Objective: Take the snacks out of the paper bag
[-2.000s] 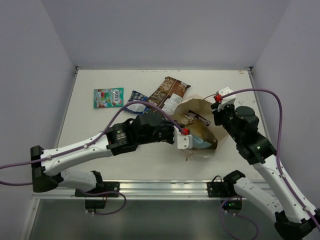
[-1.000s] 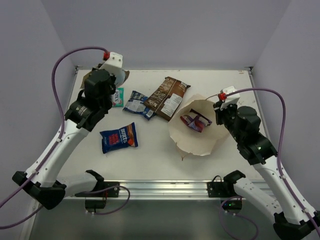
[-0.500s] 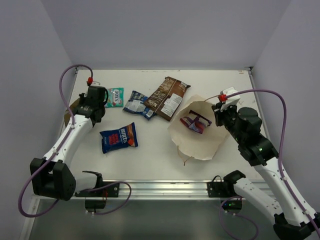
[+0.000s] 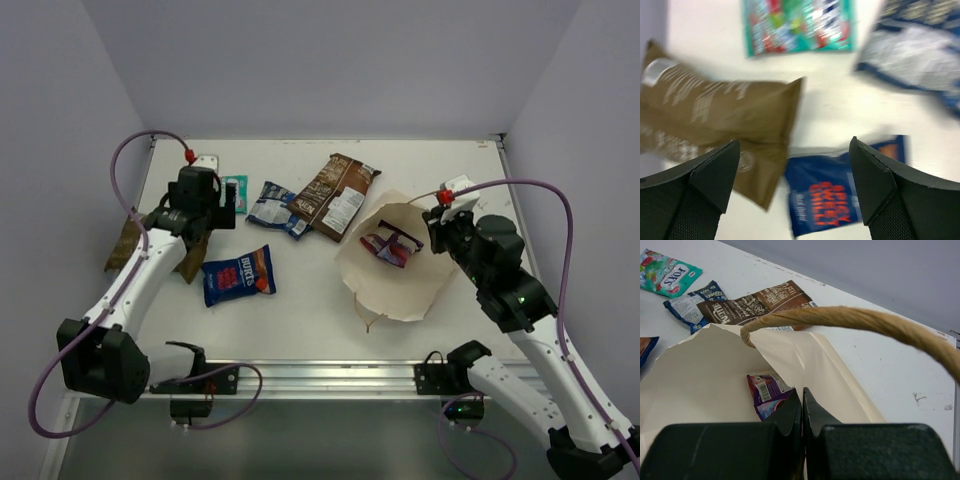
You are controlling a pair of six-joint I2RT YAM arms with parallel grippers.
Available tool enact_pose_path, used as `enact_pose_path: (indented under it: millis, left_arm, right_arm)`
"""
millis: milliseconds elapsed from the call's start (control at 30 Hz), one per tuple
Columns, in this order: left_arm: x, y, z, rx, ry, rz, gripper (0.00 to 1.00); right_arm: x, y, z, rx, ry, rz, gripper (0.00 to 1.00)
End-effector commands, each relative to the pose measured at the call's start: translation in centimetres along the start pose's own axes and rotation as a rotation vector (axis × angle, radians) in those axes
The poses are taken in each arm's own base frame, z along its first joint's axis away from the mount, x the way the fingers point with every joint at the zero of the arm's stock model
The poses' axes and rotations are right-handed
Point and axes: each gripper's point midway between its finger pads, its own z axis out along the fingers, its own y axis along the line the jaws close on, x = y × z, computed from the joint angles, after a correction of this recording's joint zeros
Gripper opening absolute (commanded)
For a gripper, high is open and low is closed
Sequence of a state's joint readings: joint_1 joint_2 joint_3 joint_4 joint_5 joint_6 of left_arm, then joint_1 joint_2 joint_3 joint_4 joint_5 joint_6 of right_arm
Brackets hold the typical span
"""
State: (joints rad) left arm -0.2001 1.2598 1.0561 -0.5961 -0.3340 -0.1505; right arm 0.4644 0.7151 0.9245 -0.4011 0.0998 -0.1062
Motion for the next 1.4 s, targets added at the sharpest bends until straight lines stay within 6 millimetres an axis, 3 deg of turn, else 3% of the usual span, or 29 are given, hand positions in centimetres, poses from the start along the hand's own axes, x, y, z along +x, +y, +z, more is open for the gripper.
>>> enact_pose_path:
  millis: [0, 33, 67, 167, 233, 300, 333, 400, 467, 567, 767, 1067, 1367]
  left_arm:
    - [-7.0, -6.8, -6.2, 0.365, -0.225, -0.096, 0.98]
    - [-7.5, -9.5, -8.4, 0.460, -0.259, -0.047, 0.98]
    - [-9.0, -11.1, -10.5, 0.526, -0.324, -0.011, 0.98]
    - [-10.2, -16.3, -17.2, 0.769, -0.470, 0.114, 0.97]
    - [-9.6, -19.4, -20.6, 0.871, -0.540, 0.222, 0.95]
    - [-9.2, -21.4, -22.0, 0.899, -0.614, 0.371, 0.93]
    - [-7.9, -23.2, -23.3, 0.950, -0.626, 0.440, 0.93]
    - [-6.2, -25.8, -23.4, 0.976, -0.640, 0.581, 0.93]
    - [-3.6, -28.4, -25.0, 1.021, -0.673, 0.732, 0.93]
    - [0.0, -31.7, -24.6, 0.998, -0.696, 0.947, 0.93]
    - [2.6, -35.2, -24.2, 1.027, -0.798, 1.173, 0.93]
    - [5.9, -38.5, -18.4, 0.930, -0.760, 1.411, 0.89]
    - [7.8, -40.9, -13.6, 0.887, -0.697, 1.508, 0.88]
  right_arm:
    - [-1.2, 0.4, -0.3, -0.028, -0.043, 0.006, 0.00]
    - [-1.3, 0.4, -0.4, -0.031, -0.046, 0.003, 0.00]
    - [-1.4, 0.4, -0.4, -0.032, -0.050, 0.000, 0.00]
    - [-1.3, 0.7, -0.4, -0.052, -0.048, -0.027, 0.00]
    - [-1.6, 0.8, -0.6, -0.065, -0.053, -0.039, 0.00]
    - [-1.8, 1.0, -0.8, -0.082, -0.058, -0.059, 0.00]
    - [-1.9, 1.0, -0.9, -0.083, -0.063, -0.065, 0.00]
    - [-2.0, 1.3, -1.0, -0.105, -0.068, -0.080, 0.00]
    - [-2.0, 1.5, -1.1, -0.117, -0.068, -0.097, 0.00]
    - [-2.0, 1.8, -1.3, -0.142, -0.067, -0.110, 0.00]
    - [-2.0, 2.1, -1.6, -0.163, -0.062, -0.123, 0.00]
    - [-2.6, 2.9, -2.4, -0.214, -0.070, -0.128, 0.00]
    - [-2.6, 4.2, -3.3, -0.294, -0.065, -0.120, 0.00]
